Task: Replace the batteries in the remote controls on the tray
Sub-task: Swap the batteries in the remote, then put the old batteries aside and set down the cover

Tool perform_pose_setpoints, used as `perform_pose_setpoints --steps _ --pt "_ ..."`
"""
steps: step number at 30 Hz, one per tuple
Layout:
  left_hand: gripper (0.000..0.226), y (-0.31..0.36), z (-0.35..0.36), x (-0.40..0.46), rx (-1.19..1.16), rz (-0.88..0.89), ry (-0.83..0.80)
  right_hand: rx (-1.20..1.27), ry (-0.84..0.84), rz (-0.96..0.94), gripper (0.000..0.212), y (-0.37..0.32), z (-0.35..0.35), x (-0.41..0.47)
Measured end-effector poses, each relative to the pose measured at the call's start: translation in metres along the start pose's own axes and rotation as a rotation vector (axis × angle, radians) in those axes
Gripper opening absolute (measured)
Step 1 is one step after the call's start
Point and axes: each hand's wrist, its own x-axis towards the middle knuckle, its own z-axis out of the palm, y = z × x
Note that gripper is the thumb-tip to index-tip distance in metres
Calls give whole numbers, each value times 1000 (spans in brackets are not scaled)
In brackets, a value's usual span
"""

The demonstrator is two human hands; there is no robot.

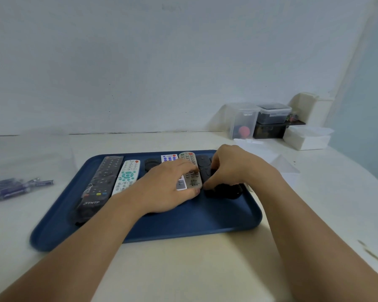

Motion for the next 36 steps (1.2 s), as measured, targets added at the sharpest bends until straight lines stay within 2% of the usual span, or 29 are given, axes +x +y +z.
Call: perform_pose_setpoints --steps 3,7,10,14,17,20,23,25,27,28,29,30,31,33,36 --pt "51 -1 1 0 -16 2 -5 -53 -51 -13 55 -5 1 -7" --pt "50 -2 3 2 -65 6 13 -75 -7 -41 46 -11 5 -10" --pt "45 -3 3 2 -64 6 14 24 30 -7 31 -11 4 -12" --pt "47 -2 2 1 -55 7 8 174 87 24 25 -8 4 -9" --pt "51 -2 2 1 -57 3 16 375 83 64 11 -1 -2 -4" --pt "52 -2 2 -1 -52 1 15 718 135 111 26 13 -17 -5" --pt "47 -3 3 -1 -98 -19 29 973 156 2 22 21 -27 -8" --pt "44 -2 -2 3 -356 -126 192 1150 118 -76 23 21 -27 -7" --pt "41 -3 -15 4 -809 -237 408 1332 70 -135 27 18 -24 -4" --pt "43 -5 -26 4 -1080 -271 445 1394 45 -169 28 14 -24 -3" --pt "50 -8 -35 2 -1349 -279 391 1424 24 -196 28 10 -21 -3" --pt "62 -10 -42 -1 -1560 -266 261 1420 19 -217 28 7 -18 -2" --pt "76 -9 -49 -6 -1669 -249 100 1393 29 -233 27 4 -15 -1" --pt "89 -9 -53 -13 -1744 -200 -158 1317 55 -261 25 0 -10 2" --pt "72 -4 -50 -13 -1681 -248 -272 1191 98 -324 18 -5 -6 0"
